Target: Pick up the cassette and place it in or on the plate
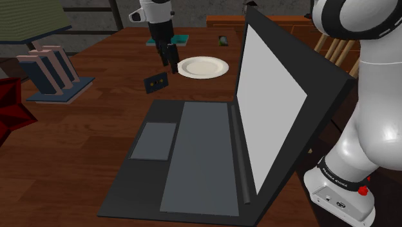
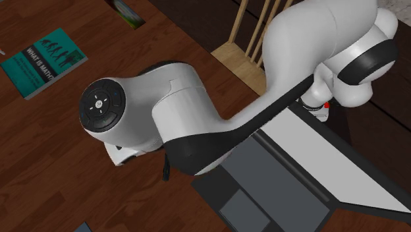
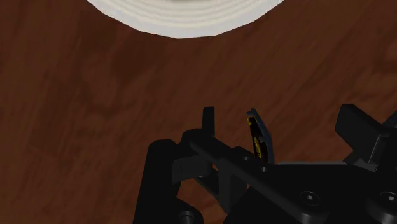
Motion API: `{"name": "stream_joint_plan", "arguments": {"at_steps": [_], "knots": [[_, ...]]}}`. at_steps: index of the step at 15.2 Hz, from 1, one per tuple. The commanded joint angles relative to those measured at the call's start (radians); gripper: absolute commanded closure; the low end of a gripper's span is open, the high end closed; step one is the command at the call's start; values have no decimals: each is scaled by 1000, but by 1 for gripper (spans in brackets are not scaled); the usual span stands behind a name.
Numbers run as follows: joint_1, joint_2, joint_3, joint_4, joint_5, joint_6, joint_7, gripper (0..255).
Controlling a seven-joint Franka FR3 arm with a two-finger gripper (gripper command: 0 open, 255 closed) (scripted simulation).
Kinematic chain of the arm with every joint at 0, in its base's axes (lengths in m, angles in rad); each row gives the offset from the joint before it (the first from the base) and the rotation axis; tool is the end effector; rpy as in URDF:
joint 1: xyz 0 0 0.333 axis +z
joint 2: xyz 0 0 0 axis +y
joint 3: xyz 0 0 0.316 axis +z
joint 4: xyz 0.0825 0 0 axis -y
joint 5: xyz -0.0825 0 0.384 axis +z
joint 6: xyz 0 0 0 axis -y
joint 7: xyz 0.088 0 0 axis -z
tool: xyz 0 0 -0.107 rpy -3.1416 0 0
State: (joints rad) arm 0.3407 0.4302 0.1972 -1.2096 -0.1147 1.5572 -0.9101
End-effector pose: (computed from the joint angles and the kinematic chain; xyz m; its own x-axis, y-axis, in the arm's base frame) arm 0.5982 0.3097 0.5317 0.1324 0.9886 -0.0718 0.9900 -0.1354 -0.0391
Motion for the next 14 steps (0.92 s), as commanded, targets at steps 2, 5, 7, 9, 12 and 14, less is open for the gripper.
{"name": "stream_joint_plan", "arguments": {"at_steps": [2,5,7,9,12,14], "knots": [[45,95,25,149,-21,-46,-52,0],[72,143,37,213,-32,-57,-81,0],[66,128,38,160,-30,-20,-80,0],[60,116,39,113,-28,15,-78,0],[54,103,39,59,-26,57,-77,0],[54,103,39,59,-26,57,-77,0]]}}
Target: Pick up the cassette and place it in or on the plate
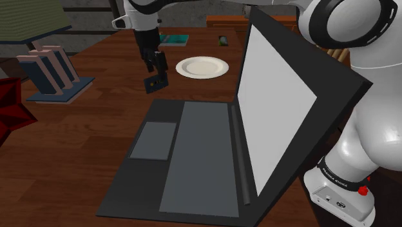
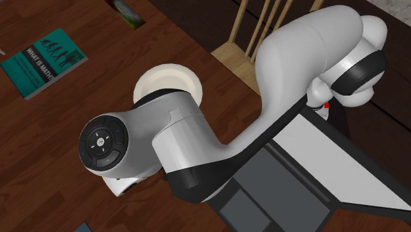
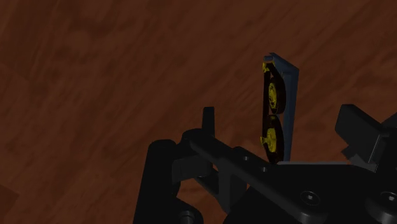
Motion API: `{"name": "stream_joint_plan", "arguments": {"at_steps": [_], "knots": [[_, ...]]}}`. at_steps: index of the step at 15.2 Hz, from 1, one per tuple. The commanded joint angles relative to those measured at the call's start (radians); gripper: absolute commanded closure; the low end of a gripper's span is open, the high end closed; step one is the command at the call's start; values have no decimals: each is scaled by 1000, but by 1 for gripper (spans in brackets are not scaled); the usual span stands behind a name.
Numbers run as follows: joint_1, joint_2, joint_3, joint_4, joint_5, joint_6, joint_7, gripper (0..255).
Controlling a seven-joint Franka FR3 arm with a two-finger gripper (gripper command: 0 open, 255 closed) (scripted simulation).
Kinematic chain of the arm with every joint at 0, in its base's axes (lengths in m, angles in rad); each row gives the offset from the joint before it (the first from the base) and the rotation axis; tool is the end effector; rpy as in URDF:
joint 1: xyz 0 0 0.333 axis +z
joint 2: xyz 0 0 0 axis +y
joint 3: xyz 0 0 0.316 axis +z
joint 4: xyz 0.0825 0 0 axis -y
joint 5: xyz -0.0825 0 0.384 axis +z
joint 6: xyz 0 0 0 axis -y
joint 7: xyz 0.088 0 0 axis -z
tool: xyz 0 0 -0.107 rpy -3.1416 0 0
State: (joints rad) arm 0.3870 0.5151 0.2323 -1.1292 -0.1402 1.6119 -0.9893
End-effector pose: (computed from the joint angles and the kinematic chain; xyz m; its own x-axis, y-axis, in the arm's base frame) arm 0.6006 0.3593 0.5179 -0.0170 0.9993 -0.0332 0.9999 0.0169 -0.0026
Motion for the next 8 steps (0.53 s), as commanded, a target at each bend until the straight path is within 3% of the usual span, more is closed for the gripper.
{"name": "stream_joint_plan", "arguments": {"at_steps": [1,5,6,8], "knots": [[8,19,3,-22,0,3,2,0],[8,19,4,-22,0,3,2,0],[6,12,4,-37,1,10,2,255],[11,22,4,-16,-1,-1,5,255]]}}
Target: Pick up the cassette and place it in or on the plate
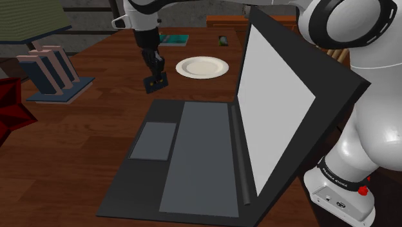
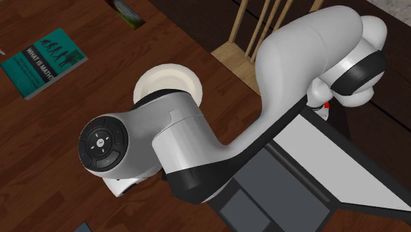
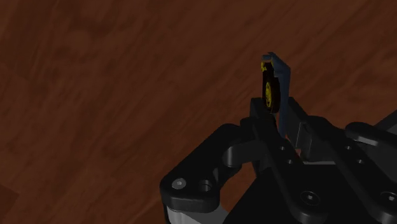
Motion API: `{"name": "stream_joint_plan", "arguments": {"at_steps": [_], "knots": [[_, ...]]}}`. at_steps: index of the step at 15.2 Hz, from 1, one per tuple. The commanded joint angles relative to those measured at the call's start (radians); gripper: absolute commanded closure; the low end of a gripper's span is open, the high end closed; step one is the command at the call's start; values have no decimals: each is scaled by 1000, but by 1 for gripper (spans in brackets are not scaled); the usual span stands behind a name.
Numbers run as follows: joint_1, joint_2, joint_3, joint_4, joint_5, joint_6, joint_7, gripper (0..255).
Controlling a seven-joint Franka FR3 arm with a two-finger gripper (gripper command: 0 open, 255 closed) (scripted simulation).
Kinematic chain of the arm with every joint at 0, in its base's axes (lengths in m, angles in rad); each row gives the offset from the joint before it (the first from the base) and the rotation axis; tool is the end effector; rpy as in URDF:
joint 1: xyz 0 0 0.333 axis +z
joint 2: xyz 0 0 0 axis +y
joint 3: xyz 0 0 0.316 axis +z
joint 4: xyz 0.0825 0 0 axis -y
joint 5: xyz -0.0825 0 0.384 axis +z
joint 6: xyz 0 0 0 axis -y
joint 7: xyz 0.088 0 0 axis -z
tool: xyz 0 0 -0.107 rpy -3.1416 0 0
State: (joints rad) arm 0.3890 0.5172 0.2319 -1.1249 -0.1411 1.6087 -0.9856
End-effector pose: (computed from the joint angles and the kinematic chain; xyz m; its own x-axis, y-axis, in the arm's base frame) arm 0.6004 0.3601 0.5182 -0.0144 0.9993 -0.0343 0.9999 0.0143 -0.0030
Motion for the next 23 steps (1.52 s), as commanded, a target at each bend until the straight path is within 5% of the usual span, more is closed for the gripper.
{"name": "stream_joint_plan", "arguments": {"at_steps": [1,5,7,11,19,23], "knots": [[10,30,4,-4,-2,-4,0,255],[28,56,5,55,-8,-37,11,255],[6,17,4,-26,1,6,-2,255],[14,31,3,52,-2,-57,-5,255],[40,96,-1,270,-13,-210,-12,255],[70,178,-8,471,-28,-326,-22,255]]}}
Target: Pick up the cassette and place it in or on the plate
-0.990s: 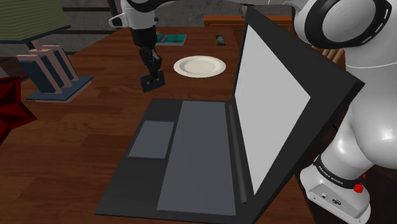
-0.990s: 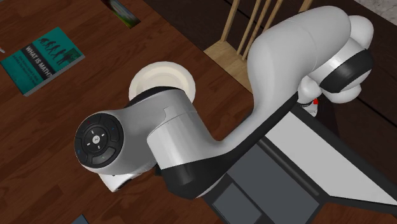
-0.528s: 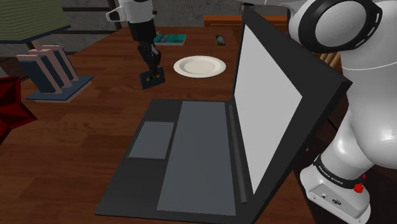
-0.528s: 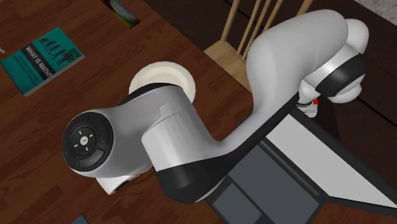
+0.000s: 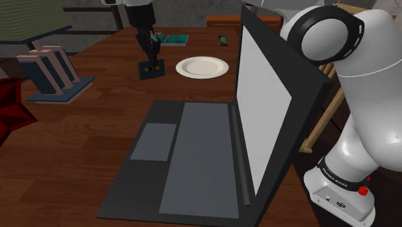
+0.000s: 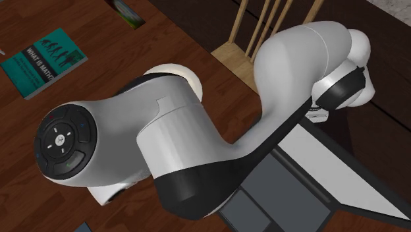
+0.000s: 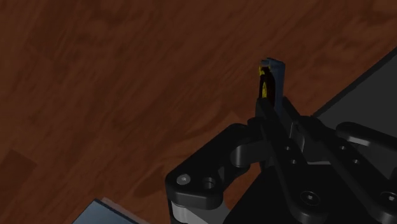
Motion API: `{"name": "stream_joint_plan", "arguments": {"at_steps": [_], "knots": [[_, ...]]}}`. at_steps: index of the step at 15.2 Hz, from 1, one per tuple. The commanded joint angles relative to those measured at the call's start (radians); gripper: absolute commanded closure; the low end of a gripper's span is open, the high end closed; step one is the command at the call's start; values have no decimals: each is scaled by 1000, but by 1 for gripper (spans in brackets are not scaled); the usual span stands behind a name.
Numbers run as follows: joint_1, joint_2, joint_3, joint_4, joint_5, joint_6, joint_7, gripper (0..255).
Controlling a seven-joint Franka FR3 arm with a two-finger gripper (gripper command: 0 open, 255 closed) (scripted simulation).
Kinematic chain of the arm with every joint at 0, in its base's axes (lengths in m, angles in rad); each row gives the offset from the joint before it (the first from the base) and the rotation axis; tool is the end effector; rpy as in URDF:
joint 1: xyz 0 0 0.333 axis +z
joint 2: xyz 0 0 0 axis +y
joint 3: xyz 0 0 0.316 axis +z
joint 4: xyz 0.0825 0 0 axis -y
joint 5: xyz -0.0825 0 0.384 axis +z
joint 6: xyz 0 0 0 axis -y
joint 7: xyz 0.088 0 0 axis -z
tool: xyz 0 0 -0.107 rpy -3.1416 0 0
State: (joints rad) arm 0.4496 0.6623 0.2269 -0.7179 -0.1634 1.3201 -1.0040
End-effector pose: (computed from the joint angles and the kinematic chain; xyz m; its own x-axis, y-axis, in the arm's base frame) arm 0.5971 0.3672 0.5783 -0.0302 0.9986 -0.0445 0.9991 0.0288 -0.0303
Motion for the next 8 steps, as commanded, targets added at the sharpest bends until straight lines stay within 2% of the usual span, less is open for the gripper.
{"name": "stream_joint_plan", "arguments": {"at_steps": [1,2,4,8], "knots": [[16,54,-6,107,-8,-60,-6,255],[-20,-17,-2,-17,3,-7,-18,255],[-76,-102,1,-160,17,51,-49,255],[-164,-210,-11,-331,41,118,-125,255]]}}
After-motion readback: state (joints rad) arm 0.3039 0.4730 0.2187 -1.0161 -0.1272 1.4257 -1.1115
